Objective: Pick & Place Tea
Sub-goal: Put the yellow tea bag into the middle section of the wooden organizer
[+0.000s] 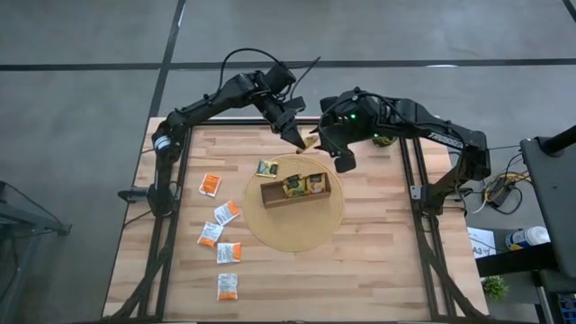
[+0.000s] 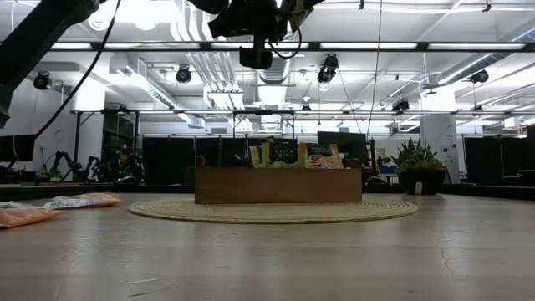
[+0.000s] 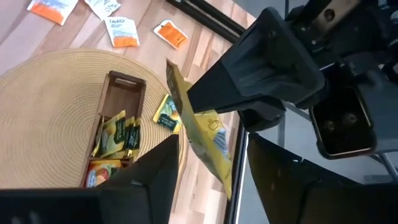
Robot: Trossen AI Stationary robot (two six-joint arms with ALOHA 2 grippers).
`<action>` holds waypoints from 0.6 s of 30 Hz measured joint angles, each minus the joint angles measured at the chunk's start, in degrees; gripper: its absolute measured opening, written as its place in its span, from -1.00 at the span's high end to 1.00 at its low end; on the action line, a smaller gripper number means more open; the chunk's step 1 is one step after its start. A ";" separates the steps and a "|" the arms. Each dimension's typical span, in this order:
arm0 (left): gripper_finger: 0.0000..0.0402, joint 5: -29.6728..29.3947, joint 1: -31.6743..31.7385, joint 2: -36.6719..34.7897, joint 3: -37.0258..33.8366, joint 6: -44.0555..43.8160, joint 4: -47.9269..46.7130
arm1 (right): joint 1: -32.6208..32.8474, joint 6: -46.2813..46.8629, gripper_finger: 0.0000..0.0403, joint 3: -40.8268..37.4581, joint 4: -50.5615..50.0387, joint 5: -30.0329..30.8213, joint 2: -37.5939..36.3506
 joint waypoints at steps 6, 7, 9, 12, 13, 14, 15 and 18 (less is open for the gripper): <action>1.00 0.35 0.04 0.00 0.00 -0.11 0.00 | 0.02 -1.48 0.51 0.00 -0.53 0.00 -0.02; 1.00 0.39 0.04 0.00 0.00 -0.11 0.00 | 0.02 -2.00 0.60 0.00 -0.97 0.00 -0.02; 1.00 0.39 0.04 0.00 0.00 -0.15 -0.03 | 0.00 -2.70 0.80 -0.04 -1.70 0.02 -0.02; 1.00 0.46 0.04 0.00 0.00 -0.22 0.01 | 0.00 -2.75 0.93 -0.07 -1.70 0.00 -0.02; 1.00 0.54 0.04 0.00 0.00 -0.22 0.01 | 0.00 -2.71 0.94 -0.07 -1.71 0.00 -0.02; 1.00 0.57 0.04 0.00 0.00 -0.20 0.00 | 0.00 -2.69 0.95 -0.06 -1.84 0.00 -0.02; 1.00 0.57 0.04 0.01 0.00 -0.09 0.03 | 0.00 -2.69 0.95 -0.04 -1.90 0.00 -0.02; 1.00 0.57 0.04 0.02 0.00 0.11 0.06 | 0.00 -2.65 0.96 0.00 -1.88 0.00 -0.02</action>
